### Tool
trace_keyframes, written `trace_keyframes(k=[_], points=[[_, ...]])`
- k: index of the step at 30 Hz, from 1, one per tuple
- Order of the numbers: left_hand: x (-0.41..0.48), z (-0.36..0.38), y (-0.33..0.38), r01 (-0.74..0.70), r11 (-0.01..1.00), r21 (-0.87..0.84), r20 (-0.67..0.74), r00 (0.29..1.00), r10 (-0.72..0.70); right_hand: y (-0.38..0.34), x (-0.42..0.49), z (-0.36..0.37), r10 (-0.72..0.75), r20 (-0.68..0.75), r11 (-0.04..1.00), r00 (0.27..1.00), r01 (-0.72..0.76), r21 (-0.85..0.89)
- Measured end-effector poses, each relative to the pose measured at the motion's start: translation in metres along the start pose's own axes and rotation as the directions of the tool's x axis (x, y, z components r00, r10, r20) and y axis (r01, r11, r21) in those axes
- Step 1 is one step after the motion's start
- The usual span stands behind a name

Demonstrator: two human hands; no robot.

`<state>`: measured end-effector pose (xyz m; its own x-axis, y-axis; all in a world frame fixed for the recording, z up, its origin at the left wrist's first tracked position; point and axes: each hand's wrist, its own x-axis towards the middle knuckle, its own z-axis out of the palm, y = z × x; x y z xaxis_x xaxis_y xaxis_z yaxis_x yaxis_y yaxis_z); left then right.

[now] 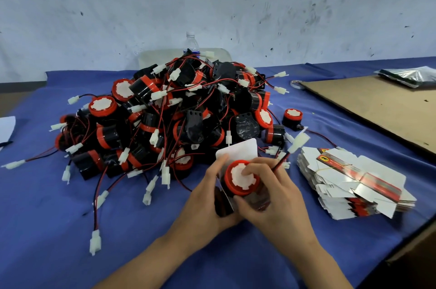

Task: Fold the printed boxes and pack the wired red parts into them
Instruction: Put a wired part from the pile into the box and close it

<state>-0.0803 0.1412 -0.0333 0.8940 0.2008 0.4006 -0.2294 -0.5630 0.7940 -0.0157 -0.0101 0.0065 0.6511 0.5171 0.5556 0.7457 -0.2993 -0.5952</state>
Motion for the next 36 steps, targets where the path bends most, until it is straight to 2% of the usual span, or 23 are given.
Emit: trace_keyframes(k=[3,6,9,12,15,18,20,22,28,32,34,36], points=[[0.001,-0.001,-0.001,0.025,0.999,0.045,-0.002,1.000,-0.025,0.011,0.001,0.000,0.024,0.124,0.995,0.992,-0.012,-0.097],[0.002,-0.003,0.003,-0.052,0.985,0.162,0.015,0.999,0.050,0.017,0.003,0.001,0.024,0.187,0.994,0.982,-0.004,-0.108],[0.002,-0.004,0.004,-0.068,0.978,0.195,0.010,0.998,0.067,0.020,0.001,0.001,-0.049,0.159,0.983,0.986,0.076,-0.170],[0.002,-0.003,0.003,-0.058,0.979,0.194,0.023,0.998,0.054,0.024,-0.002,0.003,-0.109,0.067,0.961,0.992,0.123,-0.247],[0.002,-0.004,0.002,-0.056,0.965,0.257,0.011,0.998,0.055,0.023,-0.003,0.001,-0.110,-0.098,0.992,0.989,0.103,-0.068],[0.002,-0.005,0.003,-0.055,0.951,0.304,0.009,0.998,0.054,0.020,-0.001,-0.010,-0.016,-0.337,0.995,0.942,0.046,0.084],[0.002,-0.004,0.003,-0.063,0.953,0.296,0.028,0.998,0.058,0.019,-0.001,-0.012,0.113,-0.392,0.965,0.913,-0.007,0.262],[0.002,-0.002,0.005,-0.071,0.957,0.280,0.047,0.997,0.060,0.018,-0.001,-0.011,0.177,-0.402,0.936,0.899,-0.028,0.350],[0.000,-0.002,0.005,-0.087,0.958,0.273,0.045,0.996,0.077,0.016,-0.002,-0.007,0.119,-0.377,0.960,0.919,-0.010,0.279],[0.001,-0.002,0.004,-0.087,0.958,0.274,0.053,0.996,0.075,0.018,-0.002,-0.004,0.049,-0.464,0.972,0.885,0.064,0.224],[0.001,-0.002,0.004,-0.093,0.958,0.271,0.054,0.995,0.082,0.020,-0.001,-0.002,-0.039,-0.461,0.988,0.886,0.103,0.114],[0.001,-0.002,0.005,-0.099,0.959,0.266,0.053,0.995,0.088,0.023,0.000,0.001,-0.195,-0.427,0.981,0.883,0.167,-0.102]])
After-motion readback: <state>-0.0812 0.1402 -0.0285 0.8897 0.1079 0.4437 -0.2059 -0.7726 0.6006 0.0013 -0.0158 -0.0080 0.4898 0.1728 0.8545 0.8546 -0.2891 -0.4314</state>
